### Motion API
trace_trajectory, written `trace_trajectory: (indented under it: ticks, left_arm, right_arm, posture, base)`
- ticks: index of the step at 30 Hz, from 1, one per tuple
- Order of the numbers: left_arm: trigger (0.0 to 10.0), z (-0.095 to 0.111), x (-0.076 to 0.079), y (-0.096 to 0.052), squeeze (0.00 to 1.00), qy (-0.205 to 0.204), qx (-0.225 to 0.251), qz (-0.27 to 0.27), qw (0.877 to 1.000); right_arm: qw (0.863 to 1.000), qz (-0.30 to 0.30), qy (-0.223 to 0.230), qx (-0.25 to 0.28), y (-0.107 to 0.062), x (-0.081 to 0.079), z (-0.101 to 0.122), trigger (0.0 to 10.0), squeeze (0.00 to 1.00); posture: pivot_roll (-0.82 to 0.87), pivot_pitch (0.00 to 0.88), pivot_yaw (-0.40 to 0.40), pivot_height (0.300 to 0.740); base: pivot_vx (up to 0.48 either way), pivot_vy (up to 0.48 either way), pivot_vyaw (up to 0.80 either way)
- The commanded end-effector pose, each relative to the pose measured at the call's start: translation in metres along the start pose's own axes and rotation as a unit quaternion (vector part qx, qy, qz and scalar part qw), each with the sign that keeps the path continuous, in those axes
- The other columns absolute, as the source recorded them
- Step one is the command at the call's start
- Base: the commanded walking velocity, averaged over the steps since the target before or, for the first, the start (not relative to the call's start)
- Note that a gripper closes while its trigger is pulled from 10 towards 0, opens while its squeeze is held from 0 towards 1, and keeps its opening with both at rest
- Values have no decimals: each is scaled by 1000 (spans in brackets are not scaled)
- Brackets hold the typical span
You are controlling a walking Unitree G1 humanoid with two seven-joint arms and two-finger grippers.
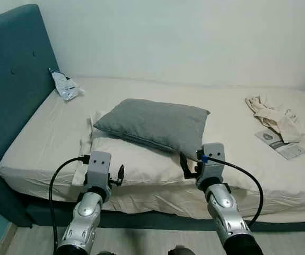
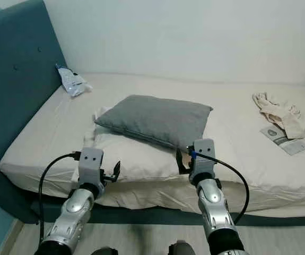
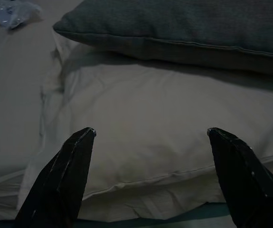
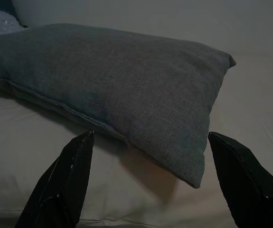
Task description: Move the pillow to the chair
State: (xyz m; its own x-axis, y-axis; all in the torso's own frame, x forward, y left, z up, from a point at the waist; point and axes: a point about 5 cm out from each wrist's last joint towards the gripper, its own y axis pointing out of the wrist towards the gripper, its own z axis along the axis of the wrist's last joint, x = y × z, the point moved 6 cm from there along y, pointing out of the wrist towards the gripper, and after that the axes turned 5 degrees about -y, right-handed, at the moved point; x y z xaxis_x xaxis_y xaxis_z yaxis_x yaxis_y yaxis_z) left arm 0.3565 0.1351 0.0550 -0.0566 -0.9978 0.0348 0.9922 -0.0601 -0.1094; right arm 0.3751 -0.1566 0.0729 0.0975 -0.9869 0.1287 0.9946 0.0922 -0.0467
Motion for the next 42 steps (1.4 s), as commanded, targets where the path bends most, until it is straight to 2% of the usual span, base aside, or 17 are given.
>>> trace_trajectory:
  ticks: [1,9,18,32,42]
  left_arm:
    - [10000,3,-2,0,0,8,6,5,1000]
    - [10000,4,-6,1,0,9,7,11,1000]
    - [10000,5,-7,1,0,11,9,12,1000]
    - [10000,12,-7,3,0,11,23,14,1000]
    - [10000,15,-11,4,0,13,27,19,999]
  right_arm:
    - [1000,3,2,8,0,-3,3,10000,0]
    - [1000,-11,1,2,0,3,1,10000,0]
    - [1000,-18,4,8,0,7,3,10000,0]
    - [999,-33,-7,30,3,20,14,10000,0]
    - [998,-46,-2,37,3,23,17,10000,0]
  posture:
    - [-11,30,-10,647]
    - [-12,32,-10,647]
    - [-15,39,-7,593]
    - [-14,48,-4,593]
    - [-4,50,-2,593]
  base:
    - [0,0,0]
    - [0,0,0]
    - [0,0,0]
    - [0,0,0]
    - [0,0,0]
